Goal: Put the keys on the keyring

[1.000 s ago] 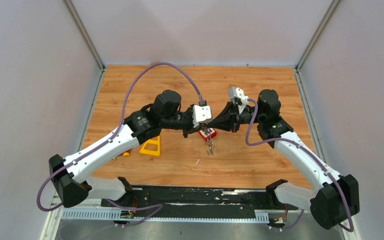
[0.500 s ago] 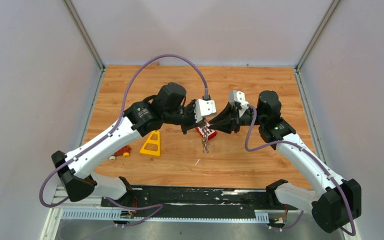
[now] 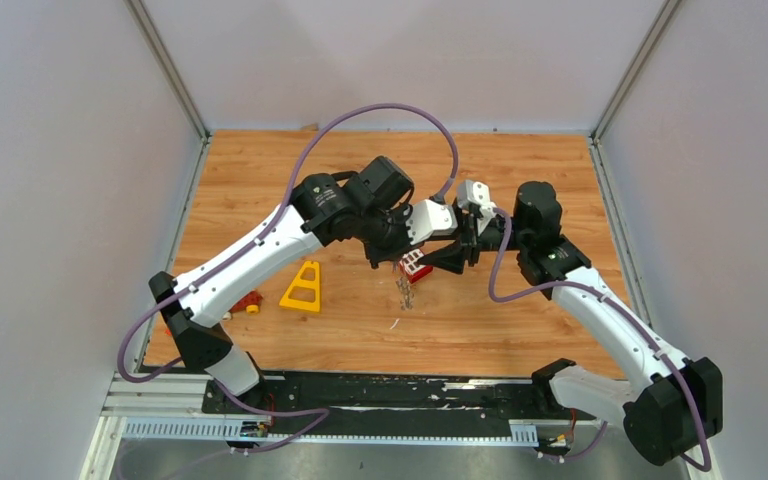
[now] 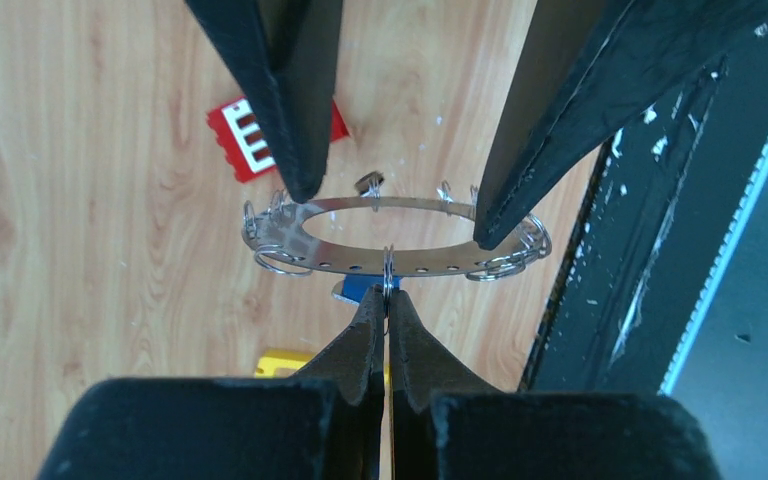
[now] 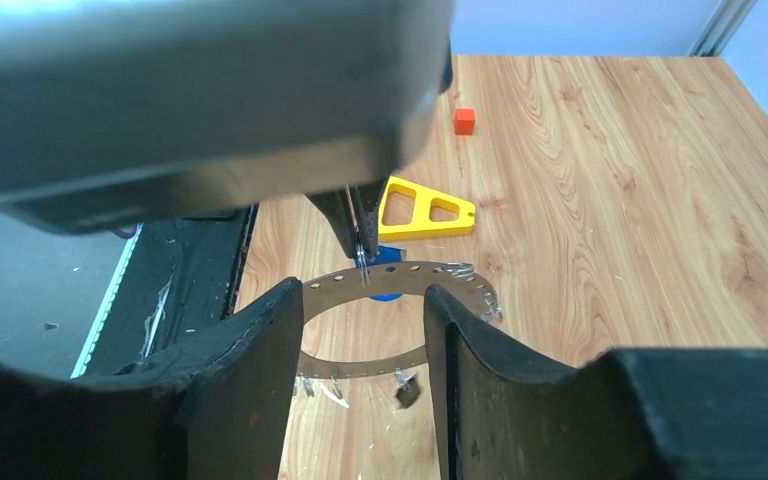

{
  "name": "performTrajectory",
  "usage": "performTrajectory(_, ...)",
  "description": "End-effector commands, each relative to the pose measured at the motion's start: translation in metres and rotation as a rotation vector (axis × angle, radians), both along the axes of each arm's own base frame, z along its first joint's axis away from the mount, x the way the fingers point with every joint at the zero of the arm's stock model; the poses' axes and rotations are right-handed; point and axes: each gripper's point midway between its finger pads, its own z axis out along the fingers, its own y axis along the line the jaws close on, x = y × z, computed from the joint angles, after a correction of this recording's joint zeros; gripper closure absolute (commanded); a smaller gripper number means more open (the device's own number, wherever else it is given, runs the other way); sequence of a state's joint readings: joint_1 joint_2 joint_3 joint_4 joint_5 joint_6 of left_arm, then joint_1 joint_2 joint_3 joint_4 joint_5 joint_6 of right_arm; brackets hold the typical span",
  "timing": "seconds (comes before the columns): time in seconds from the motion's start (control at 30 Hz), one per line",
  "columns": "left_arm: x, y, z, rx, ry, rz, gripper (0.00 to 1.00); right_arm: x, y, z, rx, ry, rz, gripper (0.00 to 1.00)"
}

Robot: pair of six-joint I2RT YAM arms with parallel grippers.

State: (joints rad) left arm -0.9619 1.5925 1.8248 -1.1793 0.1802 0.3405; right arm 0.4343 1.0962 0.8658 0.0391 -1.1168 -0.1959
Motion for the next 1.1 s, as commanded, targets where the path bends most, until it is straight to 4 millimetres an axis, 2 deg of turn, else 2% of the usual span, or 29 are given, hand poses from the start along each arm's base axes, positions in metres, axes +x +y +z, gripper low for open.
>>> performTrajectory(0.0, -0.016, -0.003, 0.02, -0.059, 0.048, -0.01, 1.0, -0.007, 0.003, 0.013, 0.044, -0.015, 0.055, 0.52)
performTrajectory(0.23, -0.023, -0.014, 0.025, -0.128, 0.081, -0.042, 1.0, -0.011, 0.009, 0.007, 0.047, 0.012, 0.099, 0.55)
performTrajectory(0.47, -0.025, -0.017, 0.032, -0.167, 0.073, -0.047, 1.0, -0.017, 0.011, 0.007, 0.053, 0.032, 0.138, 0.61)
performTrajectory(0.53, -0.025, -0.017, 0.032, -0.171, 0.075, -0.049, 1.0, -0.018, 0.012, 0.006, 0.052, 0.034, 0.143, 0.63)
performTrajectory(0.63, -0.026, -0.017, 0.032, -0.172, 0.074, -0.05, 1.0, -0.02, 0.013, 0.007, 0.053, 0.033, 0.151, 0.74)
performTrajectory(0.77, -0.026, -0.018, 0.031, -0.174, 0.076, -0.052, 1.0, -0.022, 0.015, 0.007, 0.052, 0.035, 0.158, 0.83)
performTrajectory(1.0, -0.025, -0.018, 0.031, -0.18, 0.067, -0.055, 1.0, -0.023, 0.017, 0.007, 0.05, 0.035, 0.164, 0.89)
performTrajectory(1.07, -0.024, -0.018, 0.03, -0.18, 0.065, -0.054, 1.0, -0.024, 0.017, 0.007, 0.051, 0.034, 0.167, 0.94)
